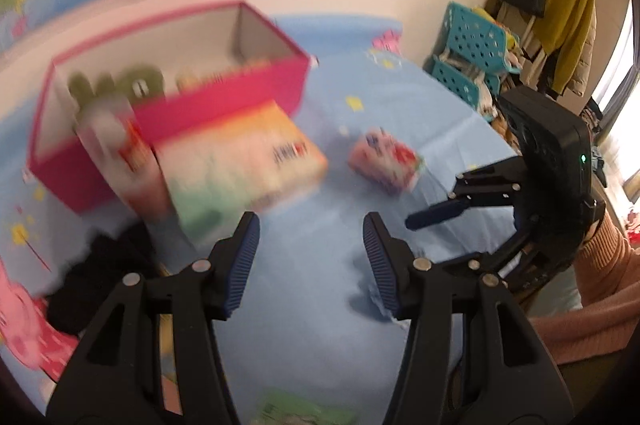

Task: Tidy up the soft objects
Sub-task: 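Move the right tool to the blue gingham scrunchie, then grasp the blue gingham scrunchie with the right gripper and lift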

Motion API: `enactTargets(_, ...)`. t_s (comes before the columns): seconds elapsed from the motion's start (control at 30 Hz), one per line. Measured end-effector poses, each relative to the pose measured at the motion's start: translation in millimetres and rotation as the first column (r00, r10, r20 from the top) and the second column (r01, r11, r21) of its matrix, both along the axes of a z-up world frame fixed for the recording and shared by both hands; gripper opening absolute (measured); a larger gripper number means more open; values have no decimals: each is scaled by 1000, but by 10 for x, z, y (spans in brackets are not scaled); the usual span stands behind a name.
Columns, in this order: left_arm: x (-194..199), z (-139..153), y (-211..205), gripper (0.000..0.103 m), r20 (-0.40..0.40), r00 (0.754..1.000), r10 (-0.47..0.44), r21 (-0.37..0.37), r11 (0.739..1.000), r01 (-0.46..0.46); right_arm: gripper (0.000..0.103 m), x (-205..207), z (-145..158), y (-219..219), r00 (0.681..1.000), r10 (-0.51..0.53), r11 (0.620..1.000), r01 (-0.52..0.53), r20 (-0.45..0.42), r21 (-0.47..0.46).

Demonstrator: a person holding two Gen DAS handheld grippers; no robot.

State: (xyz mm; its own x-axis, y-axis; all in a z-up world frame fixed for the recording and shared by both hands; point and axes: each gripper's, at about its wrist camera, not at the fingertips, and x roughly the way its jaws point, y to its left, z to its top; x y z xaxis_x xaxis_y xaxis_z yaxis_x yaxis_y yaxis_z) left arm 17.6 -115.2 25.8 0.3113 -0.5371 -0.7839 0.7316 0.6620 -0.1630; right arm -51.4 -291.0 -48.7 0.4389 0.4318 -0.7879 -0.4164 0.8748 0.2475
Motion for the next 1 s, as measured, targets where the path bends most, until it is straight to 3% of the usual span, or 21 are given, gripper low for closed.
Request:
enactTargets(0.1, -103, -163, -13, 56, -24, 1000, 9, 30, 1000, -9, 53, -38, -85, 22, 1000, -6, 1000, 6, -14, -2)
enactTargets(0.33, -264, -389, -7, 56, -103, 995, 1, 24, 1000, 2, 50, -61, -111, 78, 1000, -14, 1000, 14, -9, -21)
enactTargets(0.63, -419, -532, -79, 56, -165, 985, -55, 21, 998, 59, 18, -49, -141, 144, 1000, -10, 999, 10, -4, -47)
enactTargets(1.0, -464, -660, -199, 56, -219, 970, -104, 14, 994, 110, 13, -100, 4, 201, 999, 1, 1000, 1, 50, -29)
